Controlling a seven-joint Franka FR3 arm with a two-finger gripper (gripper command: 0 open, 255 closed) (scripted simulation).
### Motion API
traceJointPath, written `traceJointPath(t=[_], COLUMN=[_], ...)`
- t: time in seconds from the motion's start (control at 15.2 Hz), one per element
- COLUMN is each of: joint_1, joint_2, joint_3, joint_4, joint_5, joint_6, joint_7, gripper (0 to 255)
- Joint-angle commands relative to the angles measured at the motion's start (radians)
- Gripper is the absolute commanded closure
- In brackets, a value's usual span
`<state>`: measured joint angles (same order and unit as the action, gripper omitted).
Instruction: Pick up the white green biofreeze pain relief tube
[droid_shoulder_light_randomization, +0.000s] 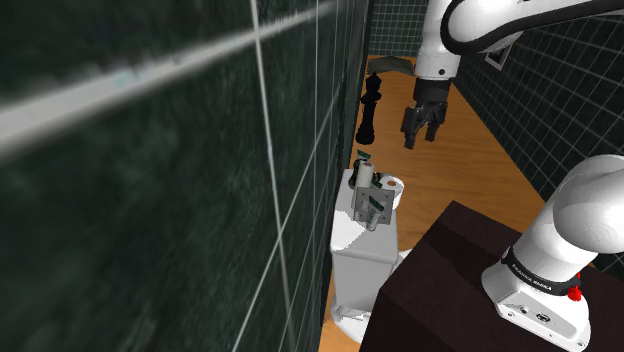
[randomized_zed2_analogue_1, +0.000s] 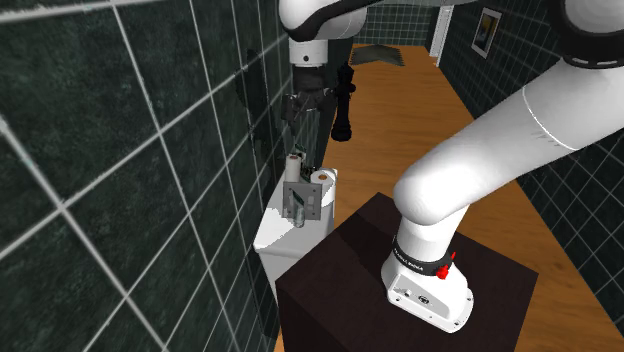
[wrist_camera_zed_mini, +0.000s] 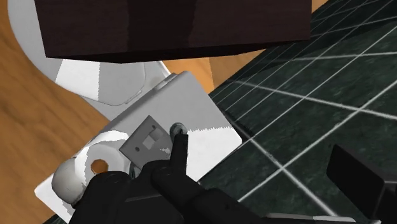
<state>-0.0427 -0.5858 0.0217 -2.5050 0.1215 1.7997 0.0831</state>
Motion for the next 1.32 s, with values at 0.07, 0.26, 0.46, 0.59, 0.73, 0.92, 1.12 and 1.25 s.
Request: traceJointPath(t=[0.07, 0.26, 0.46, 0.59, 0.73, 0.92, 1.12, 1.25], joint_1=[-0.009, -0.016, -0.023, -0.027, -0.031, -0.036, -0.041, -0.045], joint_2=[0.095, 0.2, 0.313, 0.392, 0.473, 0.596, 0.721, 0.805], joint_3=[-0.002, -0.003, -0.006, -0.008, -0.01, -0.015, -0.021, -0.024], joint_4=[-0.019, -0.025, -0.019, -0.01, 0.005, 0.036, 0.077, 0.109], joint_5=[-0.001, 0.0, 0.001, 0.002, 0.004, 0.007, 0.012, 0.016], joint_6=[0.089, 0.175, 0.258, 0.31, 0.359, 0.426, 0.484, 0.518], joint_7=[0.001, 0.004, 0.007, 0.009, 0.011, 0.013, 0.014, 0.014], gripper=[0, 0, 0, 0, 0, 0, 0, 0])
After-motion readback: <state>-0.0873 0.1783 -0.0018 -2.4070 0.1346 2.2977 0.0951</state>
